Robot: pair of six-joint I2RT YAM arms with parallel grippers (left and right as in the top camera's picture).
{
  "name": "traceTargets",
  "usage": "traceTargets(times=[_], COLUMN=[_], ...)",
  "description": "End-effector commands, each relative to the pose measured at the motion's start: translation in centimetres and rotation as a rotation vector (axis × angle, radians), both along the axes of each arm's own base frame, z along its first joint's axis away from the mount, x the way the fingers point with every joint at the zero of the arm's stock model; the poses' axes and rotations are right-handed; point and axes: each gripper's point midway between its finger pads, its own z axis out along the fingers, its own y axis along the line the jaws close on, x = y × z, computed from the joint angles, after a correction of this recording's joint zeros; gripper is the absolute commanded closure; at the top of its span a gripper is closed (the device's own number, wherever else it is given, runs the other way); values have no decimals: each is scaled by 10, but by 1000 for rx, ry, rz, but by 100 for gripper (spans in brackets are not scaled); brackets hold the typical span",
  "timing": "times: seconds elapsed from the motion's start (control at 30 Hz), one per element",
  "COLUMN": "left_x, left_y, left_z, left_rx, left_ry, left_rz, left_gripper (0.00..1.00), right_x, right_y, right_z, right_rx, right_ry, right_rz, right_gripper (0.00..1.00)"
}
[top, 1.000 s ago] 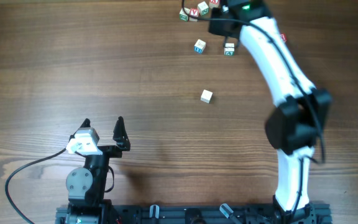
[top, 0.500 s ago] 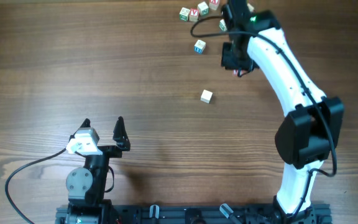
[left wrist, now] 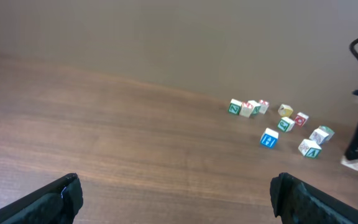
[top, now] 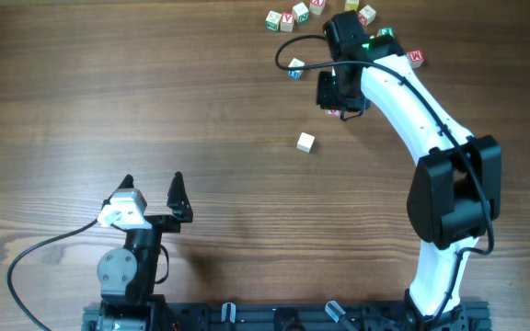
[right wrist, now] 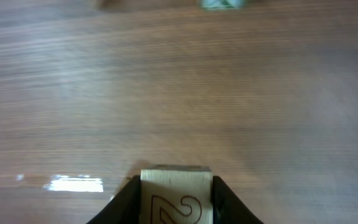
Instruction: Form a circle
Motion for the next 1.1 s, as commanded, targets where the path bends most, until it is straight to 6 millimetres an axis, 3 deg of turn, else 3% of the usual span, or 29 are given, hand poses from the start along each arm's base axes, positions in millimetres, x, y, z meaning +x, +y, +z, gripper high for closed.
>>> traceTargets(times=[0.0, 0.07, 0.13, 0.23, 0.33, 0.4, 0.53, 0.63, 0.7, 0.9, 0.93, 1.07], left_x=[-3, -5, -4, -3, 1, 5, 19, 33, 43, 110, 127, 162], left_y=[-27, -35, -33, -36, -36, -38, -69, -73, -75, -79, -76, -63], left_z=[19, 21, 8, -15, -21, -18, 8, 4, 8, 25, 27, 25], left_rx=[12, -39, -180, -296, -371, -453, -461, -457, -430, -390, -393, -407], left_ry=[-84, -81, -7, 113, 189, 257, 278, 283, 250, 309, 324, 365], left_rz=[-157, -205, -188, -183, -159, -147, -332, -350, -374, -370, -351, -306], left_gripper=[0, 0, 0, 0, 0, 0, 0, 0, 0, 0, 0, 0], right_x=[3, 3, 1, 8, 22, 24, 18, 18, 19, 18, 18, 18], right_y=[17, 27, 37, 43, 48, 56, 67, 66, 64, 67, 67, 67], right_z=[-14, -22, -31, -34, -29, -26, -24, -26, -26, -29, -34, -59], right_rx=[46, 62, 86, 95, 100, 139, 203, 194, 203, 224, 221, 218], right_ry=[1, -5, -10, -52, -116, -135, -140, -138, -135, -129, -126, -90], right_rz=[184, 354, 491, 564, 568, 580, 639, 643, 620, 626, 637, 640], right_gripper=[74, 74, 72, 72, 72, 72, 73, 82, 81, 73, 73, 75])
